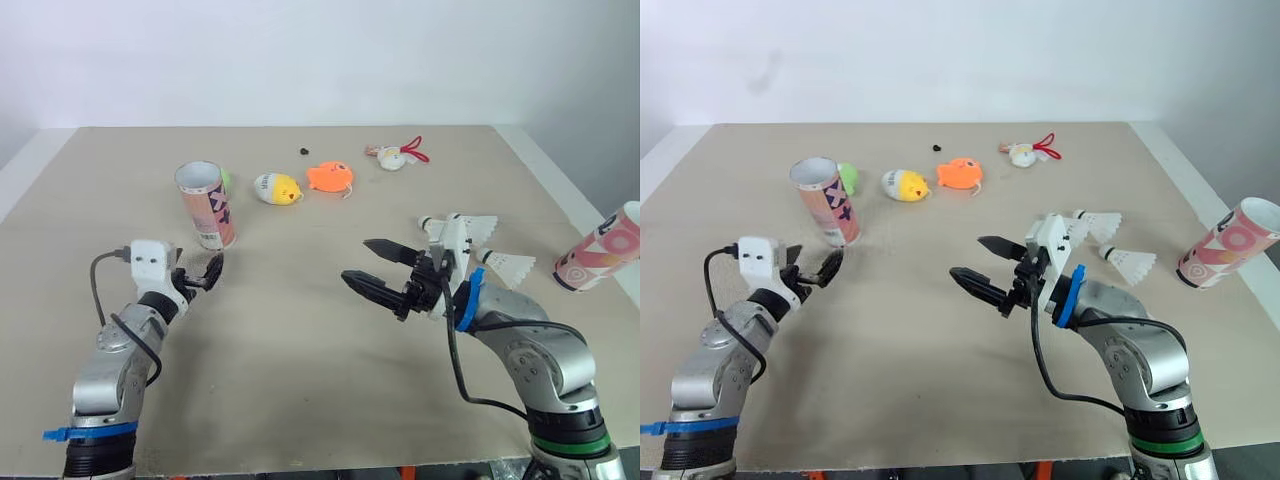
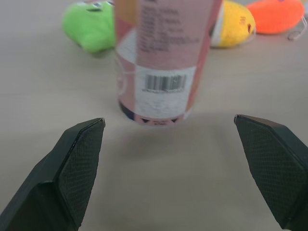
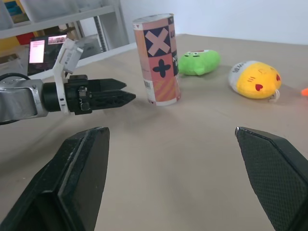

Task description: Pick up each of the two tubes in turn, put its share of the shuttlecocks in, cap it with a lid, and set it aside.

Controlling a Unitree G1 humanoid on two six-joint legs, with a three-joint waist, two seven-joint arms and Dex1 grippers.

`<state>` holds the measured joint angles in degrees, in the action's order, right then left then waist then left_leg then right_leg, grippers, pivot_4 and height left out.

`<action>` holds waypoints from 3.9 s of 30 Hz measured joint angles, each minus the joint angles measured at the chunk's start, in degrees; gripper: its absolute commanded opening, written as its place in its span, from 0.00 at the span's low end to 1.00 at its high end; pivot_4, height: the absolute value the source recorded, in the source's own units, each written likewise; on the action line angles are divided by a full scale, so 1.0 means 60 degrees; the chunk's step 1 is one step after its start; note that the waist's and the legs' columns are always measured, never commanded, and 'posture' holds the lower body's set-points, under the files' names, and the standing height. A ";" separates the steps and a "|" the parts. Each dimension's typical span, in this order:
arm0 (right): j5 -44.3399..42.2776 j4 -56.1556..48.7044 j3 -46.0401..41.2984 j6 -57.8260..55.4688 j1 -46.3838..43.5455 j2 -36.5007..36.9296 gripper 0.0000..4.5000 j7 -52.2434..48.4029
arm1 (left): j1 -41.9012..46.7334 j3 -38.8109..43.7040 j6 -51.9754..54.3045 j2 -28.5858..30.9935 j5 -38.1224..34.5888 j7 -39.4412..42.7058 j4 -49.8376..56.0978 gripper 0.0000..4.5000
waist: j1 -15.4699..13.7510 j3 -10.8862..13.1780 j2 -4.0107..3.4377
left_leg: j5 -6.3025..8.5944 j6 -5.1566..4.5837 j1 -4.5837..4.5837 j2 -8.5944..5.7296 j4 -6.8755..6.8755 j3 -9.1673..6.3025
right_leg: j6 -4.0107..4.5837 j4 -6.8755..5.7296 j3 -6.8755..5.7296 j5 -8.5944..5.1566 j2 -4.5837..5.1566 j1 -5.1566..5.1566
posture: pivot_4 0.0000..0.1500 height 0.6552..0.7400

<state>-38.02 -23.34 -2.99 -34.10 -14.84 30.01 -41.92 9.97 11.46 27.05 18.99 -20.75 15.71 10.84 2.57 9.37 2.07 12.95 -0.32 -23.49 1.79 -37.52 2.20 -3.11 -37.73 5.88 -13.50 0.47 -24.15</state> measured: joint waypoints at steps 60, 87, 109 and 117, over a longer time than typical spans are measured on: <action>-0.0921 -0.0874 -0.0850 -0.0414 0.0714 0.0447 1.00 0.0763 | 0.5310 -0.1238 -0.2558 0.1749 0.1131 0.4168 -0.6119 0.72 | -0.0029 0.0004 0.0014 | -0.0015 0.0023 -0.0137 -0.0012 -0.0014 -0.0104 | 0.0062 0.0080 -0.0140 0.0065 0.0011 -0.0021 | 1.00 1.00; 0.0105 -0.0190 -0.4554 0.0001 0.4269 0.2940 1.00 0.0152 | 0.5550 -0.5439 -0.0982 0.3885 0.2093 1.1754 -0.3267 0.72 | -0.0208 -0.0012 -0.0018 | -0.0027 0.0000 -0.0130 -0.0004 -0.0113 -0.0108 | 0.0016 0.0063 -0.0155 0.0050 0.0003 0.0012 | 1.00 1.00; 0.2625 0.2236 -0.1675 0.0599 0.1029 0.1003 1.00 0.2452 | 0.4228 -0.4908 -0.0192 0.4617 0.1896 1.1611 -0.1494 0.72 | -0.0079 -0.0077 -0.0129 | -0.0031 -0.0009 -0.0101 0.0012 -0.0141 -0.0085 | 0.0043 0.0048 -0.0115 0.0056 -0.0020 0.0026 | 1.00 1.00; 0.3273 0.3555 -0.0959 0.1011 0.0054 0.0286 1.00 0.2579 | 0.4168 -0.4906 -0.0157 0.5245 0.1776 1.1810 -0.1556 0.72 | 0.0058 -0.0077 -0.0129 | -0.0029 -0.0013 -0.0086 0.0048 -0.0112 -0.0086 | 0.0054 -0.0003 -0.0112 0.0057 -0.0069 -0.0003 | 1.00 1.00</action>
<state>-18.38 -2.01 -8.75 -28.03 -14.52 31.72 -26.45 34.98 -17.98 26.11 50.46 -10.09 86.57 1.50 2.92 8.91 1.30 12.77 -0.39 -24.00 2.08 -38.20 1.68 -2.79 -37.75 5.21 -13.16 0.05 -24.17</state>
